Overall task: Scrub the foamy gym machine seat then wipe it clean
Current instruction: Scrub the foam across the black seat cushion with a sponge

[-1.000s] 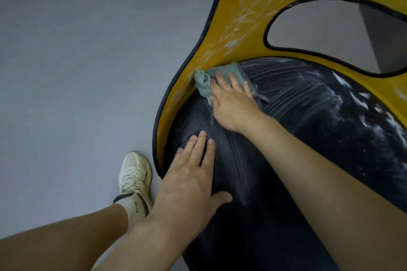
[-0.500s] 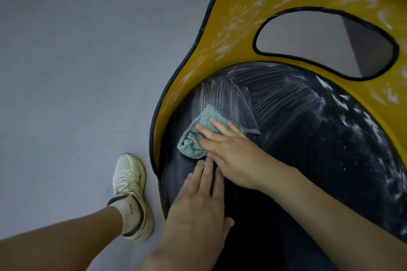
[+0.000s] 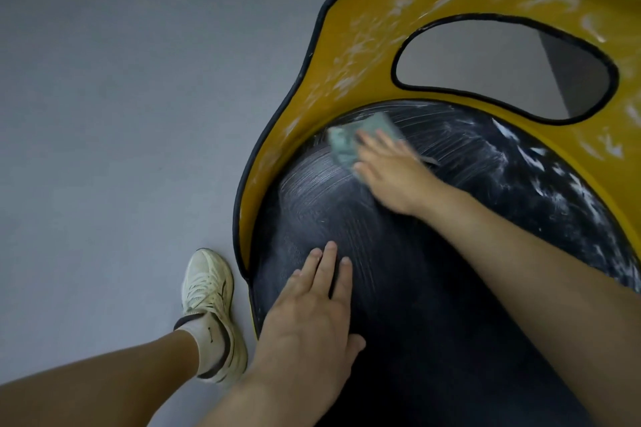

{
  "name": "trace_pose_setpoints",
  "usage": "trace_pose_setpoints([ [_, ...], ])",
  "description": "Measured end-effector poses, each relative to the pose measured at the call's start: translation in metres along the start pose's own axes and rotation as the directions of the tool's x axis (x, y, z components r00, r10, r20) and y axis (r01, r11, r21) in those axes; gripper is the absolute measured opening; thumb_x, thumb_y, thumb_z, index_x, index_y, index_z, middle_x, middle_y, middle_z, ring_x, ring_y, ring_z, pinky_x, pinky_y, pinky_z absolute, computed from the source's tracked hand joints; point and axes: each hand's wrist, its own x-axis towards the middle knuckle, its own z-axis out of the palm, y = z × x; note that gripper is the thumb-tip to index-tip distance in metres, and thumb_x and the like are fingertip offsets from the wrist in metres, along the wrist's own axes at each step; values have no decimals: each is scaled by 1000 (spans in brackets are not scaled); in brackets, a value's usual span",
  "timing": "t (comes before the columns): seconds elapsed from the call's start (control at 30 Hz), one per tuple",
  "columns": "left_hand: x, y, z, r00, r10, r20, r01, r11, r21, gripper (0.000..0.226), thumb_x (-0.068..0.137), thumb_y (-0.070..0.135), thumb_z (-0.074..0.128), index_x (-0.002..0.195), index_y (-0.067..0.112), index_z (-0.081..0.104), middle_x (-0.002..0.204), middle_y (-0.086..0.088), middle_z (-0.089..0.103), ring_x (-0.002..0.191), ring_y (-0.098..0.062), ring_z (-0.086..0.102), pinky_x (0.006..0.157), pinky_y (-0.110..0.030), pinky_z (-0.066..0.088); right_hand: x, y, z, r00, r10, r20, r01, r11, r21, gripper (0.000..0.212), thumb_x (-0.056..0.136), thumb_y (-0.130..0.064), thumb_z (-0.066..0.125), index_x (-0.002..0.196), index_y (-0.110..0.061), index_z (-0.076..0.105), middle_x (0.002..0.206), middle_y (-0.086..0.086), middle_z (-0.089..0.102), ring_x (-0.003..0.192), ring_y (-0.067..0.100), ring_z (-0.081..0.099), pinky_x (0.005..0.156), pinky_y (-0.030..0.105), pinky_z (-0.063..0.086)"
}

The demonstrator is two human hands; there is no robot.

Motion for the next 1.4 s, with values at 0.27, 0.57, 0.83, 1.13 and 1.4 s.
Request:
trace_pose_setpoints([
  [0.27,12,-14,-6,996,-45,-81,48,998,32,96,99,67,37,155,21,-27,160,-5,-37,151,-21,-28,127,-40,-3,-51,118,-4,914,396,-91,-393,918,52,57,110,-41,22,162,-19,19,171,-1,1,157,26,-2,126,46,3],
  [0.57,20,-35,-7,974,-125,-191,113,991,-71,104,92,75,38,155,23,-26,160,-3,-37,149,-18,-30,127,-36,-2,-51,4,23,969,197,-151,-179,975,128,54,110,-33,28,162,-18,20,170,1,12,157,28,3,126,48,1],
  [0.83,20,-34,-5,972,-127,-199,110,990,-94,103,91,76,38,157,23,-22,162,-3,-34,151,-17,-27,127,-36,-3,-70,-58,4,977,122,-176,-41,914,404,37,105,-34,52,139,-27,61,148,-4,56,142,15,43,112,31,34],
  [1.13,21,-35,0,920,-46,-389,-55,968,-244,88,81,54,76,154,22,39,157,-10,40,146,-23,24,124,-30,13,-106,-44,-31,987,115,109,-99,-90,991,22,101,-10,56,119,-8,69,110,6,74,101,20,70,95,41,58],
  [1.4,30,-39,-7,865,-142,-481,-19,949,-315,50,96,23,54,146,17,50,160,-4,38,148,-21,34,117,-24,23,-114,0,-8,946,322,17,-235,654,719,31,91,-33,74,118,-35,59,129,-19,53,126,3,49,97,27,37],
])
